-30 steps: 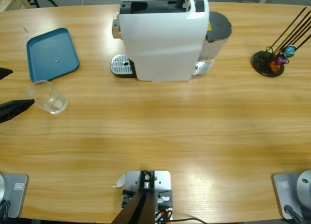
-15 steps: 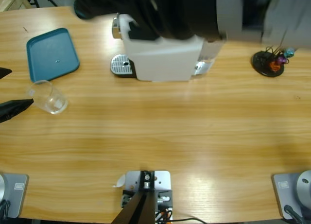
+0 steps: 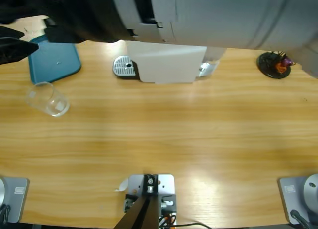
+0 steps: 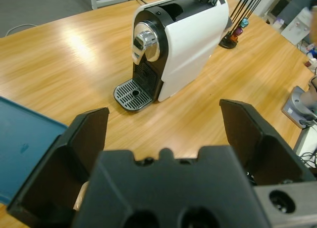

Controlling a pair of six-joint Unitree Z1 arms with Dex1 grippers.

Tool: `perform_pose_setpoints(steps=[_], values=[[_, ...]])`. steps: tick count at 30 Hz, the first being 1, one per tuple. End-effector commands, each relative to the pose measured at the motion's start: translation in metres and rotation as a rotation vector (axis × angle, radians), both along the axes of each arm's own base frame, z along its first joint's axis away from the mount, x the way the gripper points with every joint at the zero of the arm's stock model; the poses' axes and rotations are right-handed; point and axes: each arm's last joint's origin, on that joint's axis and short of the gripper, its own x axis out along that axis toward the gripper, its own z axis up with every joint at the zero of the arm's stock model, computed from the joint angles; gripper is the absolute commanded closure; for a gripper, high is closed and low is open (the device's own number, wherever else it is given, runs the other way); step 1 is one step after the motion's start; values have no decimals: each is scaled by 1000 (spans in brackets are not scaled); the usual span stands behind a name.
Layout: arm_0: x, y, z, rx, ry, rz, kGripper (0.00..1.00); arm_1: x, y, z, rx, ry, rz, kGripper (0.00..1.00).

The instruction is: Pour coffee

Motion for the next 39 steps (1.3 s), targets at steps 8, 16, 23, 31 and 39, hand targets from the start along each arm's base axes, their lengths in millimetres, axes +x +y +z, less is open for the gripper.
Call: perform_pose_setpoints(steps=[8, 16, 23, 31, 39], values=[[-5, 11, 4, -17, -72, 108, 46, 17, -9, -42, -56, 64, -14, 1000], [-4, 10, 3, -37, -80, 108, 46, 17, -8, -43, -54, 74, -5, 1000], [3, 6, -1, -32, -67, 105, 46, 19, -4, -44, -39, 80, 2, 1000], [8, 0, -5, -34, -57, 90, 46, 21, -2, -46, -35, 84, 0, 1000], [8, -8, -11, -30, -25, 55, 46, 21, -2, -47, -35, 85, 0, 1000]])
